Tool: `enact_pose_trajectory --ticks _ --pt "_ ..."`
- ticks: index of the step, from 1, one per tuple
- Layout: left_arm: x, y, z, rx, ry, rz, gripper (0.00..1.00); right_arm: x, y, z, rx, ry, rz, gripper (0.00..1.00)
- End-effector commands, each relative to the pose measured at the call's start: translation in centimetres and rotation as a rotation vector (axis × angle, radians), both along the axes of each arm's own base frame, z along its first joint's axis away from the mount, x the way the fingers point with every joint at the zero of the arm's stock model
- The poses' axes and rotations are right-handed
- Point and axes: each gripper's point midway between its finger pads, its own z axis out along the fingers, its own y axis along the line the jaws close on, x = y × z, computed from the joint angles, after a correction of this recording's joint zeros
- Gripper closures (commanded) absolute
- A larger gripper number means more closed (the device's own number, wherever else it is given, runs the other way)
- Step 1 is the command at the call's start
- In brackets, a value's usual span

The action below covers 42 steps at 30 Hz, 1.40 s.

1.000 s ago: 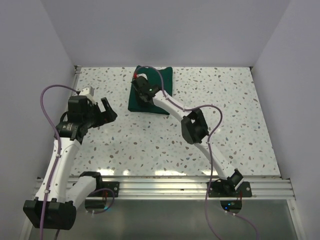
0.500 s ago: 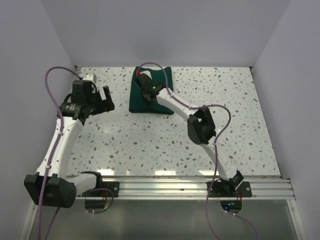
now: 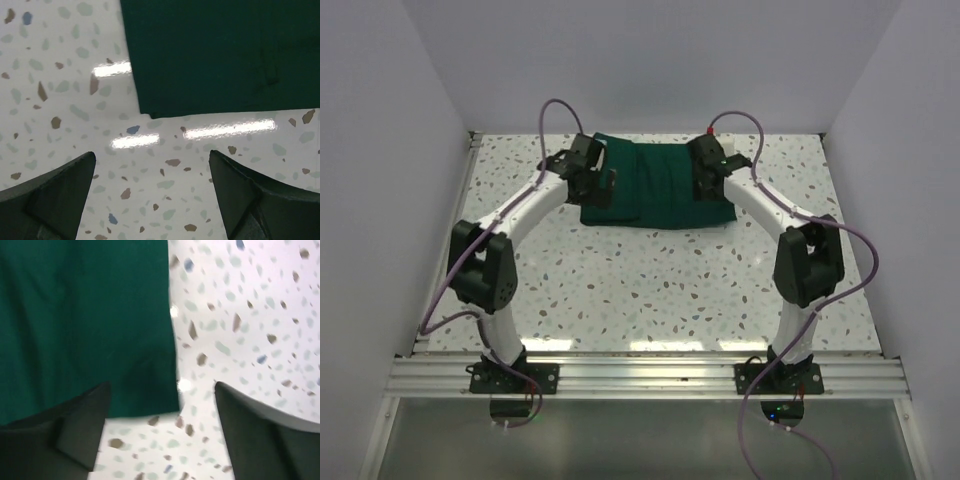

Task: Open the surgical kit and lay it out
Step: Open the surgical kit at the center of the board.

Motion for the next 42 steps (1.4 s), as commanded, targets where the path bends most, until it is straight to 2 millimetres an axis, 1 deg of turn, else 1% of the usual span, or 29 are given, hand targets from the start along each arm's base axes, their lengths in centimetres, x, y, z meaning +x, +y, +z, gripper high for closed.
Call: enact_pose_trajectory --ticks 1,2,3,4,5,6,7,8,10,11,16,21,22,23,24,25,27,28,30,31,33,34,36,37,38,39,40,41,42 --pt "2.5 -3.9 0.3 0.027 -0.053 -0.07 0.0 -3.6 -4.1 -1.4 -0.107 0.104 -0.111 0.02" --pt "2.5 -5.7 -1.9 0.04 -0.012 -0.1 0.0 -4.0 -5.1 -1.4 -0.118 0.11 -0.136 0.02" --pt "2.7 -6.6 -2.6 0.047 -0.004 -0.109 0.0 -4.3 -5.6 -1.4 -0.117 0.114 -0.147 0.02" --pt "3.5 -7.8 -2.3 0.036 -0.021 -0.118 0.0 -4.8 -6.0 -1.6 -0.118 0.116 -0.152 0.02" --pt "3.3 -9.5 -4.2 0.051 0.013 -0.151 0.0 -5.1 -6.3 -0.7 -0.115 0.096 -0.152 0.02" --pt "3.5 -10.3 -4.6 0.054 0.013 -0.152 0.0 -5.4 -6.5 -0.6 -0.12 0.095 -0.148 0.01" --pt "4.1 -11.5 -3.9 0.049 -0.007 -0.161 0.0 -5.6 -6.7 -0.2 -0.119 0.088 -0.149 0.02" --pt "3.9 -12.8 -5.5 0.064 0.015 -0.182 0.0 -5.9 -6.8 0.5 -0.115 0.072 -0.146 0.02" --pt "4.3 -14.0 -5.6 0.077 0.008 -0.186 0.0 -6.5 -7.0 0.7 -0.117 0.077 -0.145 0.02" --pt "4.1 -14.5 -7.1 0.095 0.03 -0.188 0.0 -6.7 -7.1 0.8 -0.118 0.076 -0.146 0.02" --pt "4.2 -14.2 -9.8 0.144 0.055 -0.165 0.02 -7.8 -7.8 1.5 -0.124 0.07 -0.152 0.02" --pt "4.2 -13.3 -10.7 0.181 0.061 -0.155 0.22 -7.8 -8.0 1.7 -0.139 0.072 -0.151 0.02" --pt "4.3 -13.2 -10.7 0.179 0.06 -0.152 0.29 -7.7 -7.9 1.6 -0.141 0.076 -0.149 0.02" --pt "4.4 -13.0 -10.2 0.172 0.052 -0.148 0.32 -7.7 -7.9 1.5 -0.139 0.077 -0.149 0.02" --pt "4.4 -13.0 -10.1 0.169 0.049 -0.147 0.38 -7.6 -7.7 1.5 -0.136 0.078 -0.148 0.01" --pt "4.5 -12.9 -9.6 0.162 0.041 -0.144 0.46 -7.6 -7.7 1.3 -0.137 0.085 -0.148 0.02" --pt "4.8 -12.7 -9.0 0.148 0.031 -0.141 0.51 -7.5 -7.5 1.2 -0.126 0.087 -0.149 0.02" --pt "5.0 -12.7 -8.7 0.143 0.026 -0.142 0.58 -7.5 -7.5 1.0 -0.125 0.092 -0.148 0.02" --pt "5.2 -12.4 -8.5 0.137 0.026 -0.146 0.65 -7.4 -7.4 0.6 -0.123 0.103 -0.147 0.02" --pt "5.3 -12.4 -8.6 0.137 0.031 -0.15 0.79 -7.3 -7.3 0.6 -0.121 0.104 -0.147 0.01" --pt "5.4 -12.1 -8.7 0.127 0.041 -0.156 0.97 -7.2 -7.2 0.3 -0.121 0.111 -0.146 0.02" --pt "5.6 -11.9 -8.5 0.116 0.042 -0.152 1.0 -7.1 -7.1 0.3 -0.121 0.109 -0.144 0.02" --pt "5.5 -11.9 -7.5 0.079 0.039 -0.153 1.0 -6.6 -7.0 0.4 -0.12 0.101 -0.141 0.02" --pt "6.0 -11.3 -5.2 0.037 0.0 -0.123 1.0 -6.3 -6.9 0.5 -0.114 0.097 -0.136 0.02" --pt "6.1 -10.8 -3.8 0.001 -0.018 -0.105 1.0 -5.6 -6.5 0.9 -0.109 0.091 -0.12 0.02" --pt "5.9 -9.8 -0.8 -0.046 -0.071 -0.077 1.0 -5.0 -5.6 0.9 -0.067 0.088 -0.094 0.02" --pt "6.5 -7.2 0.6 -0.097 -0.096 0.006 1.0 -4.5 -5.2 1.1 -0.04 0.083 -0.078 0.02" --pt "6.4 -5.8 1.8 -0.147 -0.112 0.041 1.0 -3.8 -4.6 1.2 -0.016 0.078 -0.061 0.02" --pt "5.4 -3.6 4.0 -0.193 -0.16 0.09 1.0 -2.5 -3.5 1.6 0.039 0.057 -0.037 0.01"
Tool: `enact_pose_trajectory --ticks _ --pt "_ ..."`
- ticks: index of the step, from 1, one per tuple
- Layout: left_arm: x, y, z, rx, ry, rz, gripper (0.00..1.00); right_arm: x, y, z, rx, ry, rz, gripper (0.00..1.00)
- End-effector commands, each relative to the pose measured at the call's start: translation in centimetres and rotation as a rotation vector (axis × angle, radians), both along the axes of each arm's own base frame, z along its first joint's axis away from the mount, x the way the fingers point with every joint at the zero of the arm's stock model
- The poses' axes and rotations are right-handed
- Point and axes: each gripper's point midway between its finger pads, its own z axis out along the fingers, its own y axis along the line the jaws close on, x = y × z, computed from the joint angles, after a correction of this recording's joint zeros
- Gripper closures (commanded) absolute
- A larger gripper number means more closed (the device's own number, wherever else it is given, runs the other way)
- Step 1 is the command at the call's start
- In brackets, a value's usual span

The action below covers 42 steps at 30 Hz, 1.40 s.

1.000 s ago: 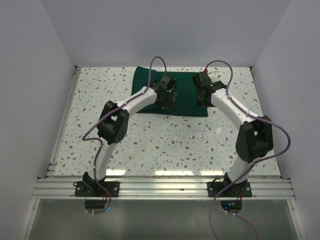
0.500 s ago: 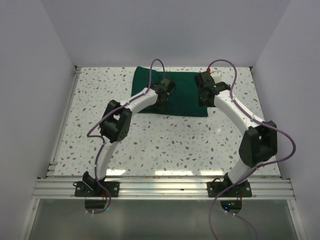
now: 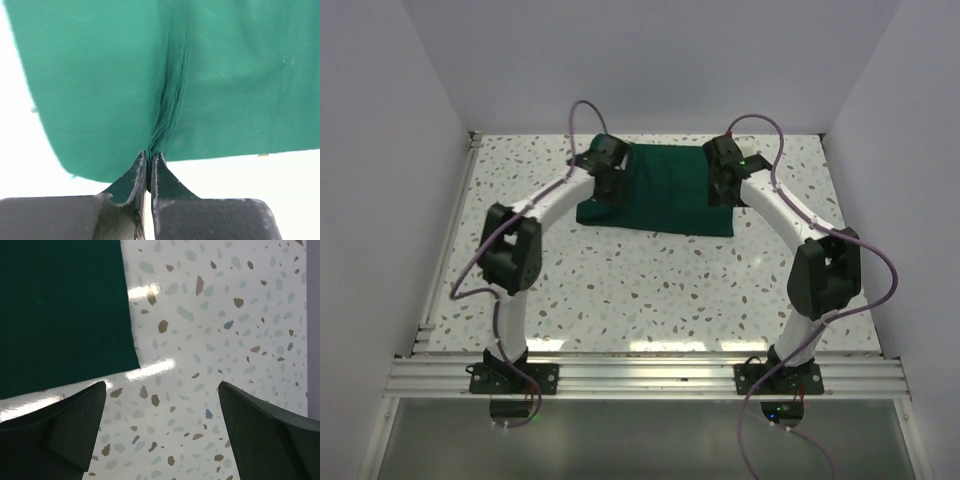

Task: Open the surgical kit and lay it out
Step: Open the surgical kit at the center of the board.

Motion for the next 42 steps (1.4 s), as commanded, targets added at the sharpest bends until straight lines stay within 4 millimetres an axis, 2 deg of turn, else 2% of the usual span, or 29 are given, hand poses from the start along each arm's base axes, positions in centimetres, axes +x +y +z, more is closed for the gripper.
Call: enact_pose_trajectory --ticks 1,2,3,4,5,6,7,8,9,10,11,12,13,14,15,16,17,20,23,26,27,31,33,34,38,39,41,42 --pt "1.6 9.6 11.9 -0.233 -0.247 0.278 1.0 4.0 2.5 2.5 0.143 -0.102 0.052 0.02" --pt "0.5 11.5 11.2 -0.233 -0.237 0.32 1.0 5.4 3.1 3.7 0.173 -0.146 0.057 0.02" --pt "-0.4 13.3 13.5 -0.249 -0.287 0.357 1.0 6.3 3.4 2.7 0.181 -0.133 0.055 0.02" --pt "-0.8 15.7 13.6 -0.237 -0.297 0.403 1.0 7.1 3.4 2.7 0.195 -0.137 0.051 0.02" --pt "-1.8 17.0 12.8 -0.205 -0.288 0.433 0.95 8.5 3.7 4.0 0.212 -0.175 0.05 0.02" --pt "-2.8 18.2 13.6 -0.187 -0.308 0.462 0.62 9.4 3.8 2.1 0.208 -0.139 0.04 0.01" --pt "-3.5 18.9 13.2 -0.165 -0.306 0.476 0.03 10.1 4.1 1.8 0.221 -0.135 0.04 0.02" --pt "-4.5 19.1 11.9 -0.156 -0.273 0.475 0.0 11.4 4.3 2.6 0.233 -0.16 0.038 0.02" --pt "-5.1 19.3 11.6 -0.151 -0.262 0.472 0.0 12.2 4.0 2.2 0.239 -0.161 0.026 0.02" --pt "-5.8 19.4 10.9 -0.143 -0.239 0.474 0.0 13.1 4.2 -0.1 0.245 -0.124 0.018 0.02" --pt "-6.8 19.4 9.5 -0.137 -0.196 0.471 0.0 14.3 4.3 0.4 0.265 -0.153 0.013 0.02" --pt "-7.5 19.3 9.3 -0.141 -0.184 0.465 0.0 15.2 3.6 0.0 0.277 -0.159 -0.005 0.02" --pt "-8.1 19.1 8.9 -0.15 -0.17 0.461 0.0 16.1 3.5 -2.5 0.29 -0.132 -0.03 0.02" --pt "-9.1 18.9 7.8 -0.158 -0.137 0.452 0.0 17.5 4.0 -1.8 0.332 -0.167 -0.018 0.02" --pt "-9.7 18.7 8.1 -0.169 -0.143 0.445 0.0 18.5 3.3 -2.4 0.343 -0.175 -0.035 0.04" --pt "-10.2 18.5 7.9 -0.18 -0.132 0.436 0.0 19.2 3.4 -4.2 0.35 -0.161 -0.047 0.05" --pt "-10.9 18.5 7.4 -0.177 -0.115 0.433 0.0 20.7 3.5 -3.5 0.368 -0.21 -0.041 0.06" --pt "-12.3 18.6 7.2 -0.172 -0.102 0.419 0.0 23.1 3.2 -4.7 0.386 -0.262 -0.045 0.11" --pt "-13.2 18.8 6.5 -0.156 -0.078 0.42 0.0 24.5 2.9 -5.9 0.373 -0.289 -0.053 0.12" --pt "-13.6 18.9 6.0 -0.151 -0.062 0.419 0.0 25.2 2.9 -6.7 0.366 -0.301 -0.054 0.14" --pt "-13.7 18.9 5.8 -0.148 -0.058 0.418 0.0 25.3 2.9 -7.8 0.361 -0.291 -0.056 0.15" --pt "-13.7 18.9 5.2 -0.137 -0.039 0.41 0.0 25.9 2.5 -9.2 0.332 -0.298 -0.059 0.18" --pt "-13.5 18.9 4.9 -0.128 -0.025 0.408 0.0 26.4 2.4 -9.2 0.322 -0.314 -0.057 0.21" --pt "-13.5 19.0 4.9 -0.122 -0.019 0.402 0.0 26.5 2.2 -10.0 0.31 -0.304 -0.056 0.22" --pt "-13.1 19.0 4.5 -0.108 -0.007 0.394 0.0 26.6 1.7 -11.6 0.295 -0.291 -0.068 0.32" --pt "-13.1 19.0 4.1 -0.103 0.003 0.391 0.0 26.6 1.5 -11.9 0.294 -0.286 -0.073 0.39" --pt "-13.0 19.0 3.9 -0.098 0.013 0.387 0.0 26.2 1.4 -13.0 0.29 -0.261 -0.076 0.43" --pt "-12.9 19.0 3.7 -0.095 0.02 0.386 0.0 26.0 1.3 -13.3 0.29 -0.25 -0.077 0.5"
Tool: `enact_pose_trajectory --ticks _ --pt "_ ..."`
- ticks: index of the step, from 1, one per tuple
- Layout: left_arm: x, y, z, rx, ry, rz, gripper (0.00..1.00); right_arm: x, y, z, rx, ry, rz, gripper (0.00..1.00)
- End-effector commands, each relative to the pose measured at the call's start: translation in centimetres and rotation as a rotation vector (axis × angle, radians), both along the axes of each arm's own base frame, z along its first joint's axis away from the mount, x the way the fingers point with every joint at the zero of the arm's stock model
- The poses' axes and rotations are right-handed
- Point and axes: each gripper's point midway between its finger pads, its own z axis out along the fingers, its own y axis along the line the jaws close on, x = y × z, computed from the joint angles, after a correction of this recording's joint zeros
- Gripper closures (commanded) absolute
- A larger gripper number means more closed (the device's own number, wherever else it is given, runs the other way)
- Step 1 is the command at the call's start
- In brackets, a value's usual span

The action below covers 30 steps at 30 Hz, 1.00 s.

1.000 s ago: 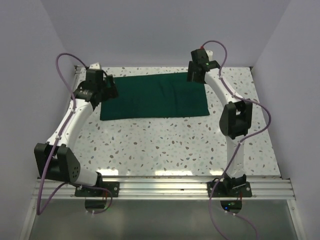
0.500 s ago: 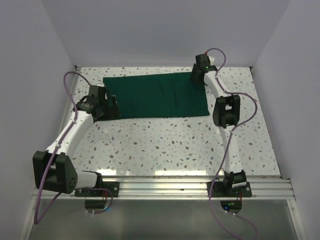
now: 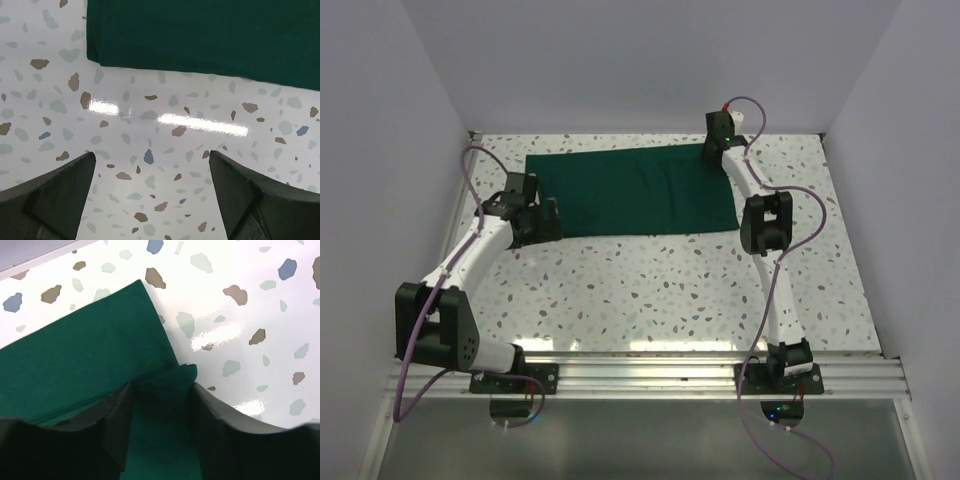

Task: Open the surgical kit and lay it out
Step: Open the surgical kit at the center of the board.

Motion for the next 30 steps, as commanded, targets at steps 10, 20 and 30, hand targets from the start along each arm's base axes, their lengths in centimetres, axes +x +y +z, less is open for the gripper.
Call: enact_pose_trajectory --ticks 10,20,30 --pt "0.7 0.0 0.0 0.016 0.018 -0.033 0.0 -1.5 -2.6 -0.6 -0.067 0.045 -0.062 0.9" --pt "-0.1 -0.4 0.6 -0.028 -0.012 -0.01 0.0 -3.8 -4.0 7.7 -0.114 0.008 -0.072 0.93" --pt "-1.4 -0.8 1.1 -0.07 -0.042 0.01 0.0 -7.1 -3.7 6.5 -0.106 0.127 -0.032 0.57"
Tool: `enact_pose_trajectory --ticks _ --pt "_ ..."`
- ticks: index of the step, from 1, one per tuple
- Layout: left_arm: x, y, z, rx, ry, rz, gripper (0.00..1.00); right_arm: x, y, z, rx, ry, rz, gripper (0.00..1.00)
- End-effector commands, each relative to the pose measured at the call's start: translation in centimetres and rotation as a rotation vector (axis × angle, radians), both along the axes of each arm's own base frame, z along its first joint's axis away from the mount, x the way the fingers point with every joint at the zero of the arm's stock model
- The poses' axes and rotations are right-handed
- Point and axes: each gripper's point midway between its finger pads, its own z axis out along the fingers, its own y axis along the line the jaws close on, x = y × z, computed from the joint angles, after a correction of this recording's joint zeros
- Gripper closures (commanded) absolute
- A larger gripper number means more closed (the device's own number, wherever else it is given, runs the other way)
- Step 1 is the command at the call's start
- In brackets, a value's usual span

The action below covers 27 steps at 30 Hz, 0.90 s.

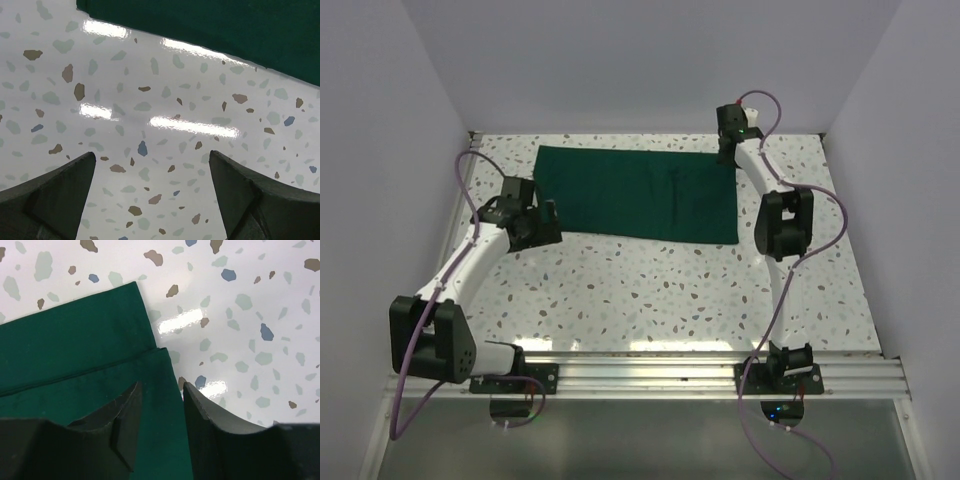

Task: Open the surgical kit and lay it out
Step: Open the surgical kit at the center of the board.

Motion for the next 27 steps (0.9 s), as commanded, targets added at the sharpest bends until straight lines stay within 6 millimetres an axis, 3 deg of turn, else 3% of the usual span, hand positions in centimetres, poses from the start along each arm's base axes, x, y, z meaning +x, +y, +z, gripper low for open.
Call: enact_pose_trajectory --ticks 1,4,6,7,8,11,14,19,21,27 --pt "-0.6 -0.4 0.6 -0.039 -0.023 0.01 0.0 -1.5 -0.3 1.2 -0.004 0.038 0.002 0.59" --pt "-1.1 -0.4 0.8 -0.042 -0.032 0.012 0.0 -1.8 -0.2 0.0 0.008 0.054 -0.001 0.67" --pt "-1.5 -0.4 0.7 -0.048 -0.03 0.017 0.0 -1.9 -0.2 -0.9 0.006 0.068 -0.003 0.59" --pt "-1.8 -0.4 0.7 -0.051 -0.025 0.017 0.0 -1.8 -0.4 -1.0 -0.005 0.071 -0.01 0.45" --pt "-2.0 -0.4 0.9 -0.054 -0.034 0.018 0.0 -1.7 -0.6 -1.2 -0.009 0.073 -0.014 0.4" --pt "-2.8 -0.2 1.2 -0.053 -0.038 0.022 0.0 -1.0 -1.0 -1.5 -0.021 0.066 -0.028 0.32" --pt "-3.6 0.1 1.2 -0.044 -0.036 0.026 0.0 -0.2 -0.8 -1.6 -0.011 0.045 -0.026 0.32" --pt "-4.8 0.3 0.9 -0.042 -0.022 0.038 0.0 0.4 -0.7 -2.6 -0.001 0.044 -0.023 0.52" --pt "-4.9 0.4 1.1 -0.038 -0.026 0.043 0.0 0.4 -0.6 -3.2 0.0 0.051 -0.02 0.55" --pt "-5.7 1.0 1.4 -0.014 -0.015 0.058 0.0 0.3 -0.7 -4.9 0.002 0.078 -0.02 0.83"
